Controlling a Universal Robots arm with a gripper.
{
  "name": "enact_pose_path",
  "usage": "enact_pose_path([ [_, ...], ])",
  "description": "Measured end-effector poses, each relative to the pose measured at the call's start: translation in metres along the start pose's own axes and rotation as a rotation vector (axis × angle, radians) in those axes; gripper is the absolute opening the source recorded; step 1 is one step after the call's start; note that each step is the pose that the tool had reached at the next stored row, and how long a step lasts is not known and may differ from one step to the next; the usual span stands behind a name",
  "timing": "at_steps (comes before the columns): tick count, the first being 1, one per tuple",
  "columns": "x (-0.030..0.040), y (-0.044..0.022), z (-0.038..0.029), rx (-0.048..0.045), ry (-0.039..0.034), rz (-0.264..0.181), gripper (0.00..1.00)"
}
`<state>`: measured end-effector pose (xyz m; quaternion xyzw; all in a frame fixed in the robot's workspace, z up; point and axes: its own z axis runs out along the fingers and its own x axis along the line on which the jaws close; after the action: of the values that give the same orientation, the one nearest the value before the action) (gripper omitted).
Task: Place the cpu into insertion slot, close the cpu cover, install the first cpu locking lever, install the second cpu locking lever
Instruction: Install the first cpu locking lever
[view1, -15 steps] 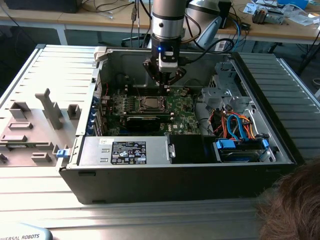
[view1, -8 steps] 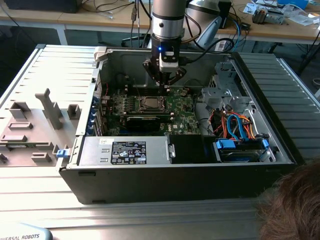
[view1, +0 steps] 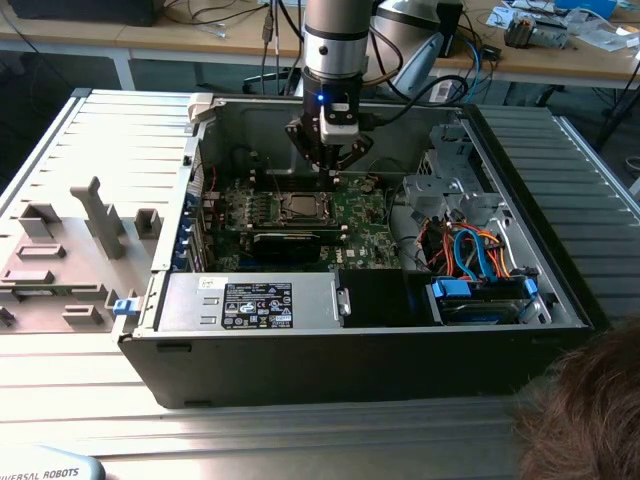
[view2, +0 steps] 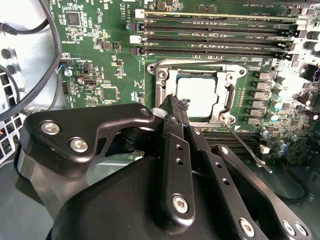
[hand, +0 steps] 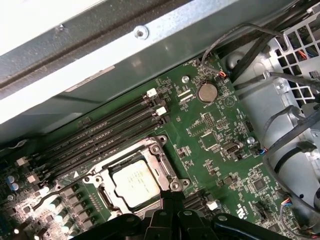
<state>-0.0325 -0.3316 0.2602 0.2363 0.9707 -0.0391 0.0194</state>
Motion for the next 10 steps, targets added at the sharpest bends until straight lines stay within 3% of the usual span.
enact_pose_path([
  [10, 0.0, 0.0, 0.0, -0.0018, -0.0022, -0.032, 0.11],
])
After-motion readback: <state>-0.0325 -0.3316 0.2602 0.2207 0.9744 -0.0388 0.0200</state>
